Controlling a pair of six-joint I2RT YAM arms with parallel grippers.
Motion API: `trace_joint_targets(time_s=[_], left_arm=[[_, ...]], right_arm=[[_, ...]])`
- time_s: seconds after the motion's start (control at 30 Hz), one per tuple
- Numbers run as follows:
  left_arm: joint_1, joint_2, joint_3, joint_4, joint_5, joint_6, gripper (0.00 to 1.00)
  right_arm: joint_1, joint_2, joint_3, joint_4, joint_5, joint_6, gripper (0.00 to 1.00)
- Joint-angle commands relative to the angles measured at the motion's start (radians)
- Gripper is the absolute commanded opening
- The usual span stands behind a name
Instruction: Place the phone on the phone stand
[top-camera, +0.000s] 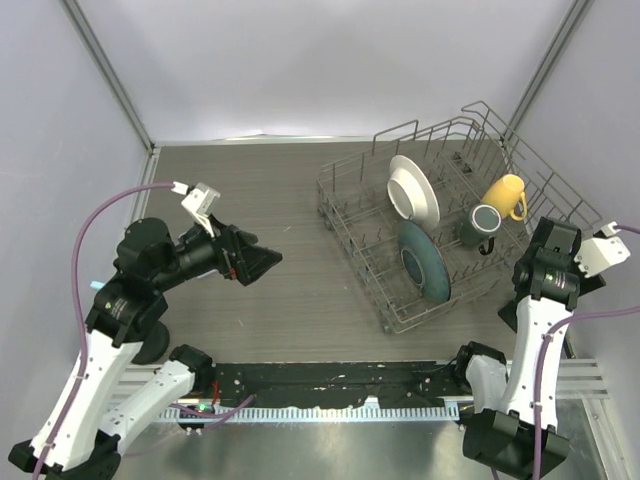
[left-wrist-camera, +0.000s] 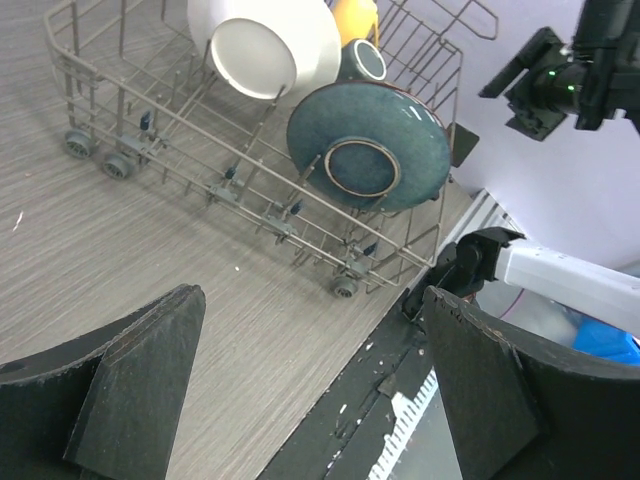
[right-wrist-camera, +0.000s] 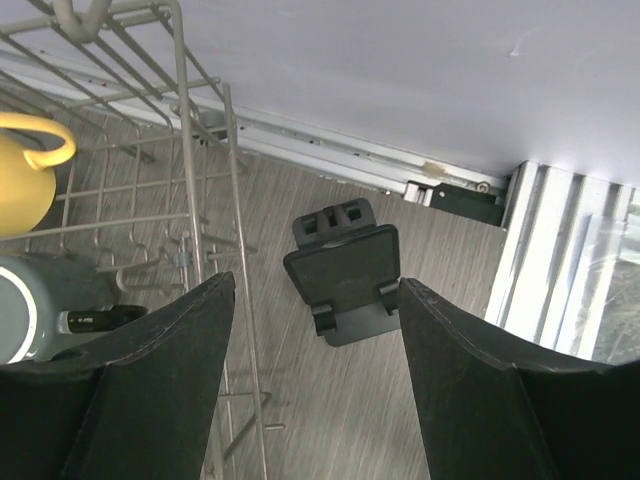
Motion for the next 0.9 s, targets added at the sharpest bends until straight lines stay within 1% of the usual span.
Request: trace_joint_targets(time_s=[0.0,0.03,0.13,0.2,0.37,0.57,0.67,0.87], left_arm=[[-0.002,-0.022,0.004,0.000,0.063,0.004,0.95],[-0.001,-0.021,0.001,0.008,0.080,-0.004,0.95],[-0.001,-0.028,-0.022,0.048,0.121,-0.037,0.95],[-0.001,-0.033,-0.030,0.059,0.121,-0.039,0.95],[-0.002,-0.034,-0.032,0.062,0.121,-0.034,0.95],[-0.022,-0.013,-0.030,0.060,0.126,-0.030,0.95],[-0.033,0.004,-0.021,0.060,0.135,-0.030,0.95],[-0.042,0.022,-0.013,0.063,0.147,-0.031,0.95]], right_arm=[[-0.025,0.006,-0.033,0.059,-0.087,0.000,0.73],[-0.025,-0.002,-0.043,0.074,-0.067,-0.002,0.82],[-0.034,-0.016,-0.084,0.122,-0.033,-0.017,0.96],[-0.051,0.000,-0.098,0.139,-0.035,-0.023,0.98],[-0.096,0.064,-0.133,0.215,-0.090,-0.065,0.99],[-0.133,0.096,-0.147,0.269,-0.093,-0.083,0.99],[-0.140,0.112,-0.162,0.291,-0.153,-0.097,0.99],[-0.140,0.086,-0.202,0.329,-0.240,-0.137,0.99]])
